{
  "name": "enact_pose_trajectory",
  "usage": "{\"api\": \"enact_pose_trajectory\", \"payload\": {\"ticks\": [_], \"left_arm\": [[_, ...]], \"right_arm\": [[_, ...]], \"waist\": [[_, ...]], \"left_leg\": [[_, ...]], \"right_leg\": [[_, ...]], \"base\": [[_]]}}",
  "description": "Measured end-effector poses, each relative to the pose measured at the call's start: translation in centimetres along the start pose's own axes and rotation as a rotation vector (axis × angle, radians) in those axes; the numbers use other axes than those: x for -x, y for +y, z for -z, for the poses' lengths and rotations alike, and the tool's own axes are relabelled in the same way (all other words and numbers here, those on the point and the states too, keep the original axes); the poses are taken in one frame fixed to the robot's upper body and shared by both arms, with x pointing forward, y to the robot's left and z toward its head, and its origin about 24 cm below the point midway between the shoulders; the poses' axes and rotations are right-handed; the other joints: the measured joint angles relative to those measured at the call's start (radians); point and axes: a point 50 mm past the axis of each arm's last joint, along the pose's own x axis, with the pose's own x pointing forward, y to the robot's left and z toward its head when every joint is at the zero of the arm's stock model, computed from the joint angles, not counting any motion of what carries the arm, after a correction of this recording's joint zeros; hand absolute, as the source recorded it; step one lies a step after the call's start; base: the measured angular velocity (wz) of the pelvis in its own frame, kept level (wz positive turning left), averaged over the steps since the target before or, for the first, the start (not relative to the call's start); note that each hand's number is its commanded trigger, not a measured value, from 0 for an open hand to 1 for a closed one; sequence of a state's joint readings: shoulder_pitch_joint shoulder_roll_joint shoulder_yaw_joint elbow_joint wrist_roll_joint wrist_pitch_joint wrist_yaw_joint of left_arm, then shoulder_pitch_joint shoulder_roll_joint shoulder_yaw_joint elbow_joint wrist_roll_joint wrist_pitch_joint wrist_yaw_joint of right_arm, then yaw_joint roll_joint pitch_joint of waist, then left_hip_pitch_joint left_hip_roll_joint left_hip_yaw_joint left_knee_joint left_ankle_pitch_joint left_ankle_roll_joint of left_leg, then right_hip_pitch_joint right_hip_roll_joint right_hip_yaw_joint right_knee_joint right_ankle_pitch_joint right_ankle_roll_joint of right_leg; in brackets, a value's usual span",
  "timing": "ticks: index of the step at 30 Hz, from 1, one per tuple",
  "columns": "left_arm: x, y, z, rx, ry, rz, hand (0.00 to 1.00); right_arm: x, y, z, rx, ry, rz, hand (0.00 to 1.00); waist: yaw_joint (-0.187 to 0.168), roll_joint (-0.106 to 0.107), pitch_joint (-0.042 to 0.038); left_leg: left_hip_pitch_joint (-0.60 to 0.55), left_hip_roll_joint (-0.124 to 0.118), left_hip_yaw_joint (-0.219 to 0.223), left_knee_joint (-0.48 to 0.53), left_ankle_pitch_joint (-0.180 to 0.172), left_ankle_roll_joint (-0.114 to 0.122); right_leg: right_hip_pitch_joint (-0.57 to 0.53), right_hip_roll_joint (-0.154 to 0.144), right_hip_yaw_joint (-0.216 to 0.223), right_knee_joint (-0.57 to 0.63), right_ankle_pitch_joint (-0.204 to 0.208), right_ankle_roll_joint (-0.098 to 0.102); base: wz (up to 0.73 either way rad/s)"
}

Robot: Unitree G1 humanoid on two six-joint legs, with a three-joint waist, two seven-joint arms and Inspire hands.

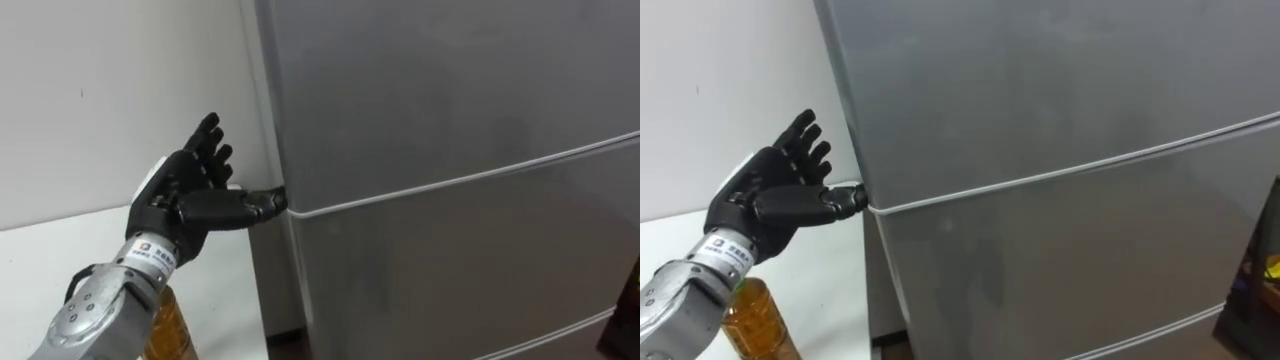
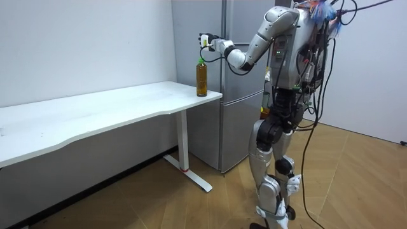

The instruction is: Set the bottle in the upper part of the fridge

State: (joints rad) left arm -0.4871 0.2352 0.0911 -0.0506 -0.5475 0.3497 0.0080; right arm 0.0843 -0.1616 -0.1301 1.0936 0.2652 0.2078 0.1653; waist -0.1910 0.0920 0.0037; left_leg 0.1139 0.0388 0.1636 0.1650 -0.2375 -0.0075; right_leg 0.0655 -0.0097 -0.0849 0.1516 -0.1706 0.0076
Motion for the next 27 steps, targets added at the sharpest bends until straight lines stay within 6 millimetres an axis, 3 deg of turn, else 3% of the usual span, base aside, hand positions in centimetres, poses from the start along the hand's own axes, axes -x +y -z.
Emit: {"api": "enact_pose_trajectory", "payload": {"ticks": [15, 27], "left_arm": [[0.0, -1.0, -1.1, -0.035, -0.012, 0.051, 0.00], [1.0, -3.2, -3.1, -0.151, -0.046, 0.143, 0.00]], "right_arm": [[-0.1, -0.2, 0.3, -0.039, 0.022, 0.004, 0.00], [0.0, -0.4, 0.2, -0.037, 0.031, 0.015, 0.00]], "waist": [[-0.001, 0.000, -0.0005], [0.008, 0.007, -0.0049]], "left_leg": [[-0.006, 0.000, -0.002, -0.001, 0.000, 0.000], [-0.016, -0.002, -0.004, 0.001, 0.000, 0.000]], "right_leg": [[0.001, -0.001, -0.010, -0.001, 0.001, 0.001], [0.002, -0.006, -0.031, -0.002, 0.001, 0.002]], "base": [[0.02], [0.06]]}}
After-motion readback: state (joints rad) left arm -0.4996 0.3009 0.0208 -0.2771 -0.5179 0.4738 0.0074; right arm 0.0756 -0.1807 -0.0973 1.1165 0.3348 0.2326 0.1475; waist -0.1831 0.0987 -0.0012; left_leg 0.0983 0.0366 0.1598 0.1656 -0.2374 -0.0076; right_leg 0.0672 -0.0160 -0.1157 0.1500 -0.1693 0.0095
